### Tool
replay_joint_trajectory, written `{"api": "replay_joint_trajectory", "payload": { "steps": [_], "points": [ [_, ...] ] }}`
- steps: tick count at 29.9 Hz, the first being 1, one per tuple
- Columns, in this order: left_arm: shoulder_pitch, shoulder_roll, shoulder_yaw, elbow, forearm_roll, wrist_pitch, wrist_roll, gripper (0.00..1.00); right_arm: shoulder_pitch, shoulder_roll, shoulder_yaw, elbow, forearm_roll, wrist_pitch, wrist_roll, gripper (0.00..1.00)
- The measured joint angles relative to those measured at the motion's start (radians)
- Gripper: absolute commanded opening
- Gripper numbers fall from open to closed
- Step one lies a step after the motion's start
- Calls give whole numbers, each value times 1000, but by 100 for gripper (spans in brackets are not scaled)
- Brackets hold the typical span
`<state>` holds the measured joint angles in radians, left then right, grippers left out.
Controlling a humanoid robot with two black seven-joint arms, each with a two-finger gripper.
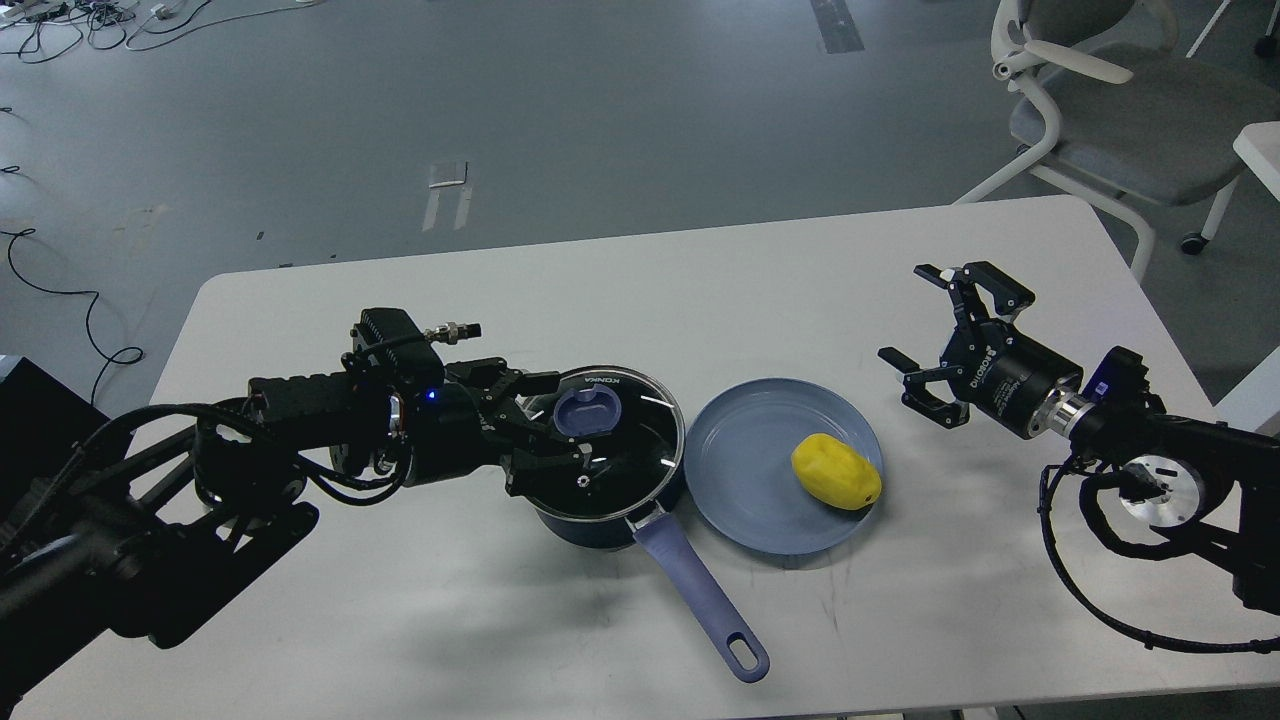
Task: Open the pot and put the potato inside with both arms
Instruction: 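Grasp the glass lid knob with the left gripper, then lift the lid off the saucepan and carry it toward the left arm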
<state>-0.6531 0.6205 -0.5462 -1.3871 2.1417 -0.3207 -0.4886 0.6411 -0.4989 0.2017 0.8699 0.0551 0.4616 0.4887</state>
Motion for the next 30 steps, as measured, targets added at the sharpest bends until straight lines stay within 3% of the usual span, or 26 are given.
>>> {"api": "replay_joint_trajectory", "payload": {
  "steps": [13,16,17,23,30],
  "points": [
    [10,-17,8,16,4,27,0,92,0,-1,-1,-2,-1,0,0,100],
    [10,-17,9,16,4,30,0,82,0,0,-1,-2,-1,0,0,100],
    [10,-17,9,16,4,30,0,73,0,0,-1,-2,-1,0,0,100],
    [10,-17,9,16,5,31,0,53,0,0,-1,-2,-1,0,0,100],
    [5,-16,8,14,19,32,0,42,0,0,-1,-1,-1,0,0,100]
  ]
}}
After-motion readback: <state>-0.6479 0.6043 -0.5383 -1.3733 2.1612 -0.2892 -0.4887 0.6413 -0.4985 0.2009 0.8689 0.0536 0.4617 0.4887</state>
